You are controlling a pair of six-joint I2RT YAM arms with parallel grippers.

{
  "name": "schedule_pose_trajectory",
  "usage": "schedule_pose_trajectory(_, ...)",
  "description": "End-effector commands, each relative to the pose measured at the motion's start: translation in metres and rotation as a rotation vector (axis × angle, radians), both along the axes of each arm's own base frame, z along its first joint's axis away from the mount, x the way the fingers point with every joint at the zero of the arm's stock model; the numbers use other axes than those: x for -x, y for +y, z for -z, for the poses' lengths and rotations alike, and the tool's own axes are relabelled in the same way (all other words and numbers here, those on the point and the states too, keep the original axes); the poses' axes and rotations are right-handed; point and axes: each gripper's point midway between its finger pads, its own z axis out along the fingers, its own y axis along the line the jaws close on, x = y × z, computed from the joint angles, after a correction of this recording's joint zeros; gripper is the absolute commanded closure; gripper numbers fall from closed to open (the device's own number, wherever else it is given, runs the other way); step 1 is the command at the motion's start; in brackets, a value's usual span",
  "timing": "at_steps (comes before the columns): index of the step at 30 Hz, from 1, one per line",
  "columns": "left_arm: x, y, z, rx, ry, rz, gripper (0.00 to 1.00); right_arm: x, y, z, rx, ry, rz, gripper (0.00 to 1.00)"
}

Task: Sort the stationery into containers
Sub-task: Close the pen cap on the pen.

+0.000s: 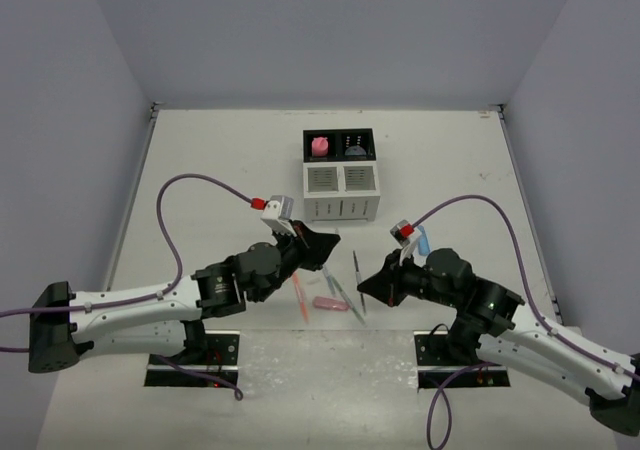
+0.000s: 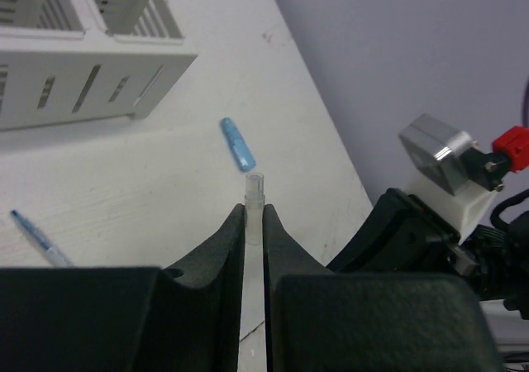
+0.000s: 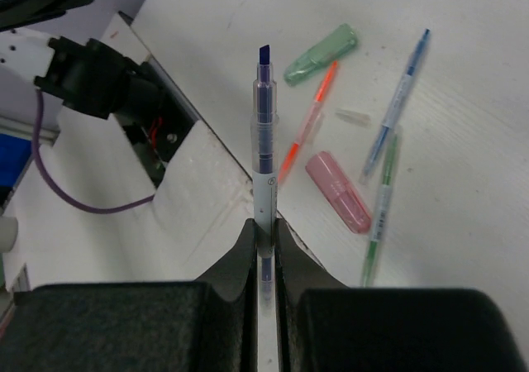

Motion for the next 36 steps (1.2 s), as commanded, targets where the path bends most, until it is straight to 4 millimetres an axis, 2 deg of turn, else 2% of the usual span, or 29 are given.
schedule_pose_trajectory(1, 0.008, -0.007, -0.06, 0.208, -0.18, 0.069, 1.0, 0.016, 0.023, -0.055, -0.208, -0.083, -0.145, 1.0)
schedule_pose_trajectory(4, 0.017, -0.013, -0.067, 0.263, -0.202, 0.128, 1.0, 0.015, 0.024, -0.057, -0.201, -0.087, -0.149, 1.0)
schedule_pose_trajectory(7, 0.02, -0.009, -0.071, 0.311, -0.21, 0.134, 1.0, 0.015, 0.024, -0.061, -0.21, -0.092, -0.153, 1.0)
schedule_pose_trajectory(16, 0.022, -0.006, -0.069, 0.317, -0.199, 0.143, 1.0, 0.015, 0.018, -0.073, -0.218, -0.119, -0.135, 1.0)
schedule_pose_trajectory(25, 0.023, -0.017, -0.062, 0.296, -0.184, 0.166, 1.0, 0.013, 0.018, -0.08, -0.201, -0.128, -0.131, 1.0)
schedule_pose_trajectory(32, 0.026, -0.022, -0.06, 0.296, -0.175, 0.188, 1.0, 0.006, 0.013, -0.08, -0.183, -0.137, -0.083, 1.0)
schedule_pose_trajectory(36, 0.023, -0.019, -0.061, 0.302, -0.177, 0.169, 1.0, 0.008, 0.014, -0.077, -0.17, -0.126, -0.098, 1.0)
